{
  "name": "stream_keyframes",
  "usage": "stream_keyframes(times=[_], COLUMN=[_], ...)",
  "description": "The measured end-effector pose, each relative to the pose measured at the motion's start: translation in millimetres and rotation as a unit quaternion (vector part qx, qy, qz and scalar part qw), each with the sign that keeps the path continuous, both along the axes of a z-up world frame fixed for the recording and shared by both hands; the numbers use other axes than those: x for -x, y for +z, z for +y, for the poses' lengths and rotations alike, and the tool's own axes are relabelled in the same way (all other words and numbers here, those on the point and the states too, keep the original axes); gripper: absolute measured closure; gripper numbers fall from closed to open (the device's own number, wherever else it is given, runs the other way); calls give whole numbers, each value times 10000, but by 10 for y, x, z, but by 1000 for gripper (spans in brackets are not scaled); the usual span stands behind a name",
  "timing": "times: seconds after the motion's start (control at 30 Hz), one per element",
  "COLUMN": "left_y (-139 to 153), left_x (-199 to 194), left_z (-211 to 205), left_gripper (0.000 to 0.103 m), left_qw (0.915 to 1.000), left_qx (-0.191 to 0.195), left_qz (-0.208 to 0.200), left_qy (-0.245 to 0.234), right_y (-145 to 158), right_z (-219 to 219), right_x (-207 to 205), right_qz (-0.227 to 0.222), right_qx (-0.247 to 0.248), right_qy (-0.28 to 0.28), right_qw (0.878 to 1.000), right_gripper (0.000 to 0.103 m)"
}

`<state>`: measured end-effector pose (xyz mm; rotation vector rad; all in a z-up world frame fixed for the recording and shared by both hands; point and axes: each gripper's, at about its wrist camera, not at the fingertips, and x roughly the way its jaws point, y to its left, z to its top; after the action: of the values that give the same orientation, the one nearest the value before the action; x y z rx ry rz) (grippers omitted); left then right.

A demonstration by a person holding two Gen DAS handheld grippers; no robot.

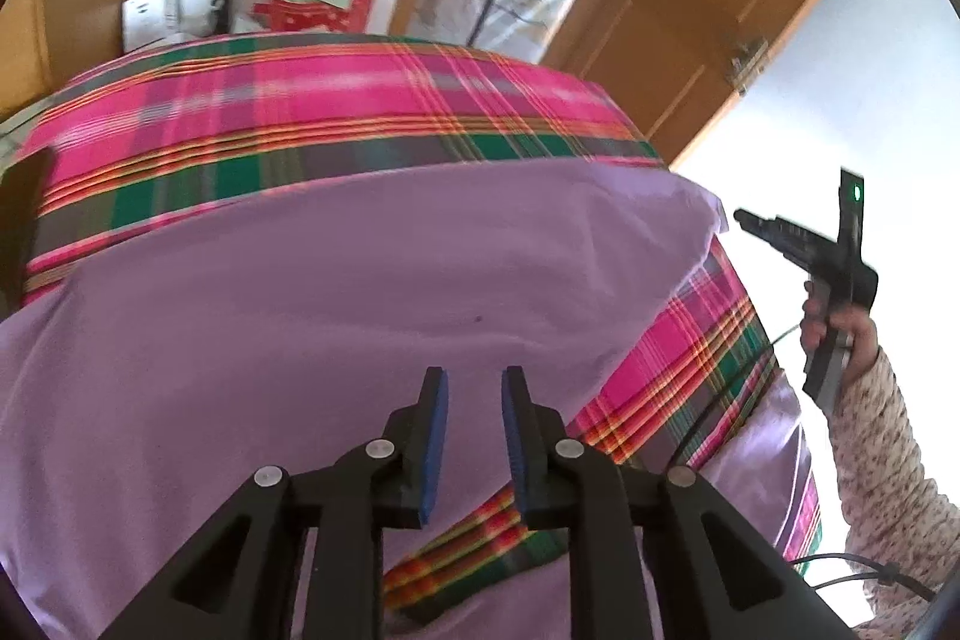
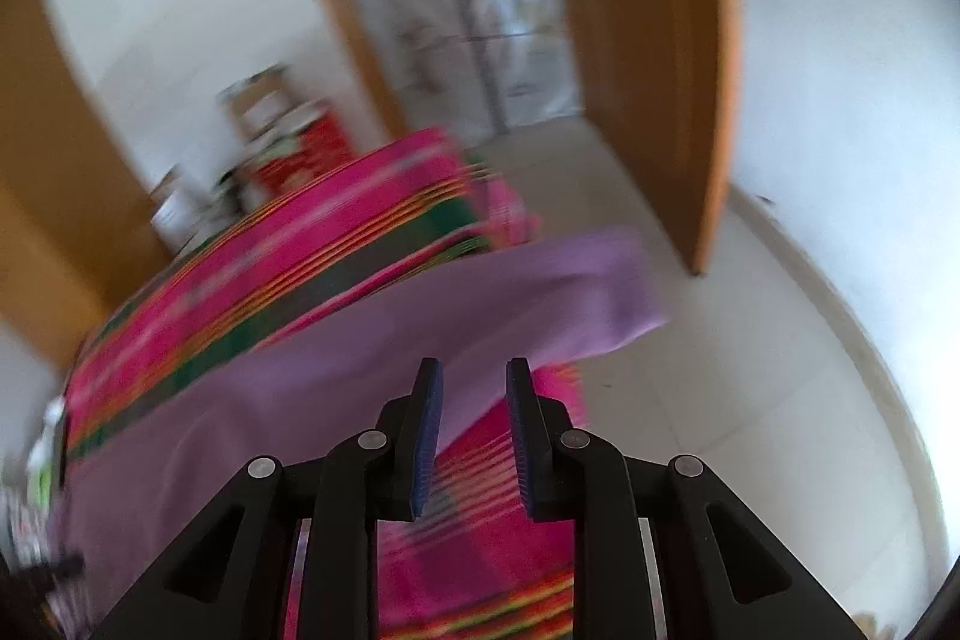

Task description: Fold clothes

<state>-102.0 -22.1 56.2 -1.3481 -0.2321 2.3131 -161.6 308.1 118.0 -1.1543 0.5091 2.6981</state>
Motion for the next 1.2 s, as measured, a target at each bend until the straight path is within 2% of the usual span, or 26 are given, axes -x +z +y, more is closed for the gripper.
stream_keyframes(times=[0.1, 0.23, 0.43, 0.53, 0.77, 0.97, 1.1, 1.2], left_y=[43, 70, 96, 105, -57, -242, -320, -384], left_x=[-101, -278, -591, -746, -1010, -1063, -1008, -954], left_z=[-206, -452, -839, -1027, -1342, -1555, -1567, -1550], left_gripper=[84, 84, 82, 81, 80, 80, 80, 80], left_qw=[9997, 9988, 9962, 9944, 9899, 9856, 9846, 9848], left_qx=[10, 50, 35, 25, -77, -296, -429, -491], left_qz=[-8, -61, -150, -195, -404, -622, -691, -767], left_qy=[246, 485, 858, 1039, 1359, 1545, 1545, 1479], right_y=[-6, 39, 251, 261, 23, -241, -397, -484], right_z=[-311, -573, -1059, -1457, -2410, -3161, -3515, -3655], right_x=[-61, -176, -339, -422, -613, -589, -502, -491], right_qz=[65, 236, 359, 248, -177, -470, -662, -781], right_qx=[-168, 119, 147, 231, 383, 567, 625, 867], right_qy=[597, 1141, 1986, 2631, 3994, 4560, 4763, 4859], right_qw=[9981, 9931, 9793, 9642, 9158, 8869, 8746, 8662], right_gripper=[80, 80, 80, 80, 80, 80, 80, 80])
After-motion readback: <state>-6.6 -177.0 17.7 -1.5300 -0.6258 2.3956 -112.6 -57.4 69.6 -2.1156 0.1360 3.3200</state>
